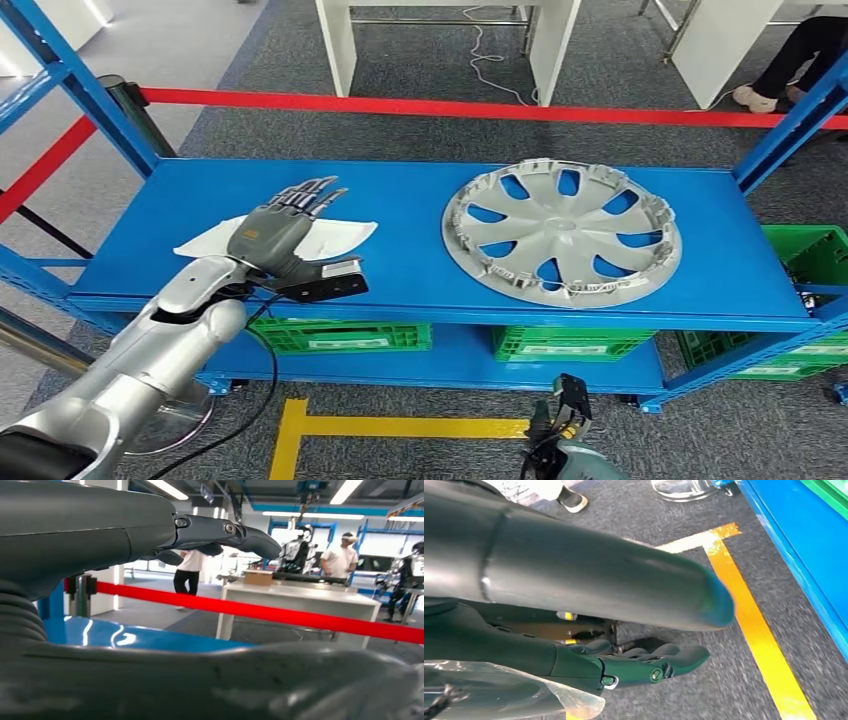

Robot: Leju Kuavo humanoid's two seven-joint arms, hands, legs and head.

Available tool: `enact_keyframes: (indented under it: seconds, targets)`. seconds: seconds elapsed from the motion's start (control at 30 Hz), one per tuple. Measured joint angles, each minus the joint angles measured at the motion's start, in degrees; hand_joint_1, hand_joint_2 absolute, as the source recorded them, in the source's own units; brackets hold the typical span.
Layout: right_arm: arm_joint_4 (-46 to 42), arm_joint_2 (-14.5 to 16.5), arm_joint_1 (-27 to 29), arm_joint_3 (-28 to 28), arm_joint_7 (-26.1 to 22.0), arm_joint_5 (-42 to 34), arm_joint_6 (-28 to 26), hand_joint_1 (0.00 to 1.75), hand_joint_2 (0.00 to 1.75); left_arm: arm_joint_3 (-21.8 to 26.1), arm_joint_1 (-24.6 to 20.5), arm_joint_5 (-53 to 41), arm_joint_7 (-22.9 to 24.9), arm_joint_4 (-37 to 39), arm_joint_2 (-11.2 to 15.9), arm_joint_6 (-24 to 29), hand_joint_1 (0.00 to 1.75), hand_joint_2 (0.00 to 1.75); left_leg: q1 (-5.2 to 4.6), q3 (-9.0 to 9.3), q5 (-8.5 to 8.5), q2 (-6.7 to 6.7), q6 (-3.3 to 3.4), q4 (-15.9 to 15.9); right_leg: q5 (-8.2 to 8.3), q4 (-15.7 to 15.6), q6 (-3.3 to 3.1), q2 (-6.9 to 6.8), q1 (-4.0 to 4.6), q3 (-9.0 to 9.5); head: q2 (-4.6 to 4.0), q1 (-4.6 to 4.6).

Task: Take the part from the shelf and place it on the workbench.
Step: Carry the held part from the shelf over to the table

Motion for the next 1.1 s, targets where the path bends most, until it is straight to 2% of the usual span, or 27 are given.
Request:
enact_keyframes:
  seconds: [0.07,0.13,0.17,0.23,0.27,0.3,0.33,0.4,0.43,0.47,0.57,0.63,0.67,0.73,0.77,0.8,0.83,0.9,0.93,0.97,1.0,1.07,1.1]
  targets:
    - [0.00,0.10,-0.08,-0.02,-0.01,0.00,-0.01,0.00,0.00,-0.52,-1.08,0.17,-0.01,1.87,-0.87,0.02,0.00,0.00,0.06,0.04,-0.05,-0.07,0.57,-0.68,-0.09,-0.05,0.67,-0.08,-0.09,-0.29,0.00,0.00]
    - [0.00,0.15,-0.18,-0.04,-0.02,-0.01,-0.03,0.00,0.00,-0.83,-2.18,0.26,0.00,3.33,-1.89,0.07,0.00,0.00,0.29,0.14,0.17,-0.08,1.21,-1.08,-1.55,2.00,1.26,-0.14,-0.15,-1.48,0.00,0.09]
    - [0.00,0.15,-0.22,-0.04,-0.03,-0.01,-0.03,0.00,0.00,-0.95,-2.67,0.26,0.01,4.00,-2.43,0.08,0.00,0.00,0.36,0.17,0.23,-0.07,1.45,-1.17,-3.04,4.88,1.45,-0.15,-0.18,-2.98,0.00,0.17]
    - [0.00,0.15,-0.19,-0.05,-0.02,-0.03,-0.03,0.00,0.00,-1.28,-3.22,0.24,0.01,5.28,-3.24,0.06,0.00,0.00,0.30,0.16,0.17,-0.05,1.70,-1.15,-6.10,12.83,1.73,-0.15,-0.18,-6.96,0.00,0.30]
    - [0.00,0.15,-0.12,-0.06,0.01,-0.03,-0.03,0.00,0.00,-1.51,-3.29,0.21,0.03,5.87,-3.52,0.04,0.00,0.00,0.28,0.17,0.13,-0.03,1.75,-1.14,-6.71,15.76,1.82,-0.16,-0.18,-8.62,0.00,0.30]
    - [0.00,0.15,-0.04,-0.07,0.04,-0.04,-0.04,0.00,0.00,-1.74,-3.31,0.20,0.06,6.37,-3.78,0.01,0.00,0.00,0.27,0.18,0.09,-0.03,1.77,-1.10,-6.21,16.56,1.87,-0.18,-0.19,-9.32,0.00,0.33]
    - [0.00,0.15,-0.01,-0.08,0.09,-0.05,-0.07,0.00,0.00,-1.95,-3.35,0.22,0.10,6.78,-4.03,-0.04,0.00,0.00,0.30,0.20,0.02,-0.05,1.75,-1.02,-4.65,14.93,1.88,-0.22,-0.21,-8.83,0.00,0.33]
    - [0.00,0.15,-0.09,-0.09,0.19,-0.08,-0.10,0.00,0.00,-2.15,-3.57,0.35,0.24,7.33,-4.49,-0.27,0.00,0.00,0.28,0.18,-0.32,-0.12,1.45,-0.66,-0.65,7.33,1.86,-0.40,-0.26,-5.47,0.00,0.34]
    - [0.00,0.16,-0.17,-0.09,0.22,-0.11,-0.10,0.00,0.00,-2.18,-3.72,0.44,0.31,7.61,-4.66,-0.44,0.00,0.00,0.17,0.05,-0.53,-0.16,1.21,-0.33,0.51,3.88,1.73,-0.42,-0.29,-3.77,0.00,0.38]
    - [0.00,0.19,-0.20,-0.10,0.25,-0.15,-0.08,0.00,0.00,-2.20,-3.85,0.52,0.36,7.87,-4.77,-0.62,0.00,0.00,0.03,-0.09,-0.65,-0.18,0.93,-0.11,0.95,1.80,1.54,-0.42,-0.29,-2.69,0.00,0.38]
    - [0.00,0.25,-0.02,-0.14,0.25,-0.28,-0.02,0.00,0.00,-2.30,-3.97,1.15,0.52,8.58,-5.01,-1.28,0.00,0.00,-0.11,-0.28,-0.80,-0.14,0.35,0.06,0.74,1.00,0.62,-0.23,-0.27,-2.12,0.00,0.46]
    - [-0.01,0.26,-0.02,-0.19,0.13,-0.34,0.02,0.00,0.00,-2.28,-4.07,2.01,0.73,8.88,-5.17,-1.91,0.00,0.00,0.00,-0.90,-2.14,-0.08,-0.14,1.86,0.74,0.91,-0.04,-0.22,-0.42,-1.92,0.00,0.38]
    - [-0.01,0.26,-0.06,-0.22,0.07,-0.38,0.06,0.00,0.00,-2.26,-4.13,2.37,0.80,8.99,-5.20,-2.18,0.00,0.00,0.05,-1.94,-3.59,-0.07,-0.43,4.35,0.70,0.86,-0.29,-0.24,-0.51,-1.79,0.00,0.33]
    - [-0.01,0.27,-0.07,-0.25,0.02,-0.49,0.13,0.00,0.00,-2.22,-4.13,2.74,0.86,9.24,-5.22,-2.51,0.00,0.00,0.13,-5.41,-7.01,-0.07,-0.84,11.97,0.58,0.86,-0.58,-0.25,-0.48,-1.64,0.00,0.25]
    - [0.00,0.27,-0.03,-0.26,0.02,-0.57,0.14,0.00,0.00,-2.22,-4.07,2.83,0.87,9.39,-5.22,-2.62,0.00,0.00,0.15,-6.98,-7.96,-0.07,-0.89,15.11,0.54,0.87,-0.63,-0.24,-0.46,-1.58,0.00,0.25]
    - [0.00,0.26,0.02,-0.27,0.02,-0.63,0.13,0.00,0.00,-2.22,-4.02,2.87,0.88,9.54,-5.22,-2.69,0.00,0.00,0.14,-7.79,-7.87,-0.07,-0.83,16.51,0.50,0.87,-0.68,-0.20,-0.43,-1.53,0.00,0.24]
    - [-0.01,0.26,0.04,-0.28,0.02,-0.67,0.12,0.00,0.00,-2.22,-3.99,2.91,0.88,9.66,-5.23,-2.74,0.00,0.00,0.14,-7.50,-6.62,-0.07,-0.66,15.55,0.46,0.88,-0.69,-0.15,-0.39,-1.42,0.00,0.23]
    - [-0.02,0.28,0.02,-0.29,0.01,-0.68,0.13,0.00,0.00,-2.22,-4.09,2.94,0.88,9.79,-5.25,-2.75,0.00,0.00,0.00,-4.34,-2.28,-0.08,0.04,8.31,0.32,0.87,-0.68,-0.05,-0.28,-1.09,0.00,0.25]
    - [-0.02,0.30,-0.02,-0.30,-0.01,-0.68,0.13,0.00,0.00,-2.22,-4.18,2.96,0.88,9.82,-5.27,-2.75,0.00,0.00,-0.12,-2.58,-0.71,-0.08,0.42,4.50,0.24,0.88,-0.60,0.00,-0.16,-1.00,0.00,0.27]
    - [-0.02,0.31,-0.06,-0.30,-0.03,-0.68,0.14,0.00,0.00,-2.22,-4.29,2.97,0.88,9.84,-5.30,-2.75,0.00,0.00,-0.25,-1.33,0.08,-0.09,0.71,1.78,0.20,0.88,-0.46,0.01,-0.08,-1.00,0.00,0.28]
    - [-0.02,0.33,-0.05,-0.31,-0.04,-0.69,0.14,0.00,0.00,-2.22,-4.37,2.98,0.88,9.88,-5.32,-2.75,0.00,0.00,-0.38,-0.72,0.17,-0.11,0.89,0.40,0.20,0.86,-0.25,0.00,-0.04,-1.05,0.00,0.32]
    - [-0.03,0.39,0.00,-0.31,-0.03,-0.70,0.14,0.00,0.00,-2.21,-4.44,2.99,0.88,9.97,-5.37,-2.75,0.00,0.00,-0.43,-0.49,-0.02,-0.16,1.06,-0.16,0.25,0.70,0.33,-0.08,-0.06,-1.11,0.00,0.32]
    - [-0.04,0.42,0.00,-0.31,-0.04,-0.70,0.14,0.00,0.00,-2.20,-4.47,2.99,0.88,10.00,-5.42,-2.75,0.00,0.44,-0.31,-0.37,0.13,-0.16,1.22,-0.46,0.00,0.86,0.62,-0.13,-0.09,-1.30,0.00,0.33]
